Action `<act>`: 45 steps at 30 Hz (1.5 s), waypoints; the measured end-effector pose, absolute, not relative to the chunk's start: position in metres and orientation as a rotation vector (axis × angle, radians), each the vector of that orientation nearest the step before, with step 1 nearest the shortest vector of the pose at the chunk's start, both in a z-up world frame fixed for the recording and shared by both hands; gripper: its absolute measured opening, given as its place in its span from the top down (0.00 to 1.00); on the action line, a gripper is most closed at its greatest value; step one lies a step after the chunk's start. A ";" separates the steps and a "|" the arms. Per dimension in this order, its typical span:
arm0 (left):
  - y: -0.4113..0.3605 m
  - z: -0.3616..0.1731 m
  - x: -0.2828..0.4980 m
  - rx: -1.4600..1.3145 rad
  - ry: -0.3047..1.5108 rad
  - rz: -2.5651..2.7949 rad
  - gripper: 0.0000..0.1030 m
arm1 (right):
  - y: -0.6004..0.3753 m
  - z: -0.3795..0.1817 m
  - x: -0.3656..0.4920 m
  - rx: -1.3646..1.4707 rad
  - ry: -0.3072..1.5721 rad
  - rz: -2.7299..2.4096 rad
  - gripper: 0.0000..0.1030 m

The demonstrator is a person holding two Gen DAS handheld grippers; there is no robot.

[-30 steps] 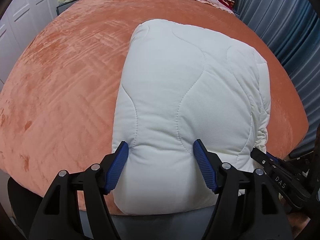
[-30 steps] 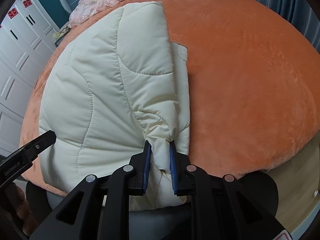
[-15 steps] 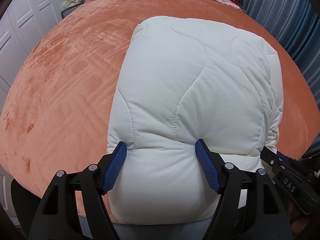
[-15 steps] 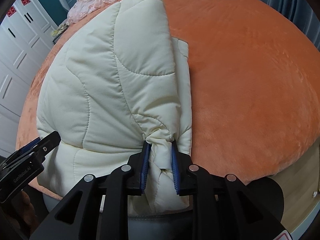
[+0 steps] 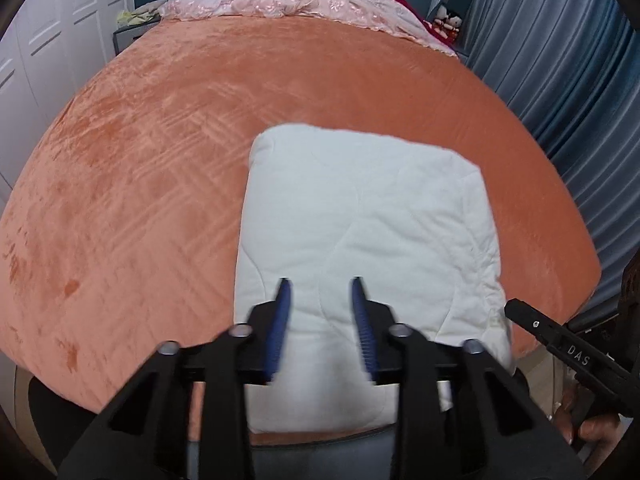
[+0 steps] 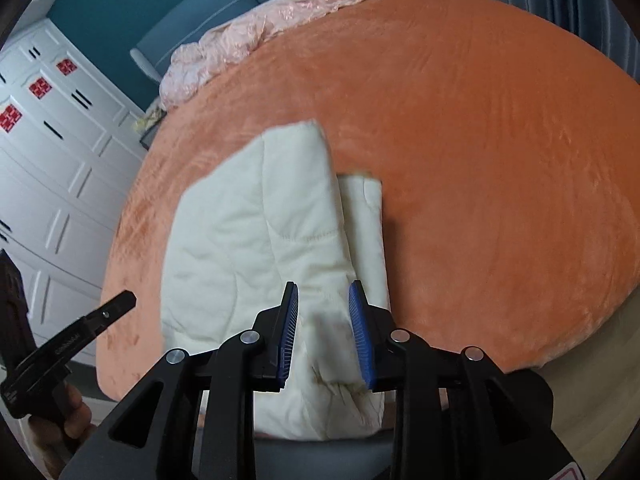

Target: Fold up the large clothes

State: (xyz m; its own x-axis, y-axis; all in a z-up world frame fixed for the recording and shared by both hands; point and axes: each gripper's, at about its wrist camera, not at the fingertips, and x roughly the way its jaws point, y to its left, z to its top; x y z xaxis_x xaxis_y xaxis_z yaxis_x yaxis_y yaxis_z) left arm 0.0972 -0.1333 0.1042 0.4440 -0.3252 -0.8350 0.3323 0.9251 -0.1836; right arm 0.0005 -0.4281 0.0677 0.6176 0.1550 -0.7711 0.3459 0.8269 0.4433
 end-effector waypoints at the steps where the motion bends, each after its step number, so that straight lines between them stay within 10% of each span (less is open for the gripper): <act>1: -0.134 0.109 0.108 -0.018 1.037 -0.423 1.00 | -0.431 0.075 0.008 0.617 0.897 -0.118 0.73; 13: -0.169 0.097 0.199 -0.016 1.044 -0.369 1.00 | -0.451 0.032 0.126 0.813 0.980 -0.191 0.70; 15: -0.177 0.086 0.207 -0.006 1.060 -0.371 1.00 | -0.445 0.024 0.134 0.791 0.977 -0.195 0.89; 20: -0.195 0.048 0.220 0.016 1.110 -0.358 1.00 | -0.432 0.006 0.139 0.625 0.970 -0.270 0.95; 45: -0.226 -0.020 0.232 0.162 1.011 -0.283 1.00 | -0.435 -0.055 0.162 0.502 0.927 -0.246 0.95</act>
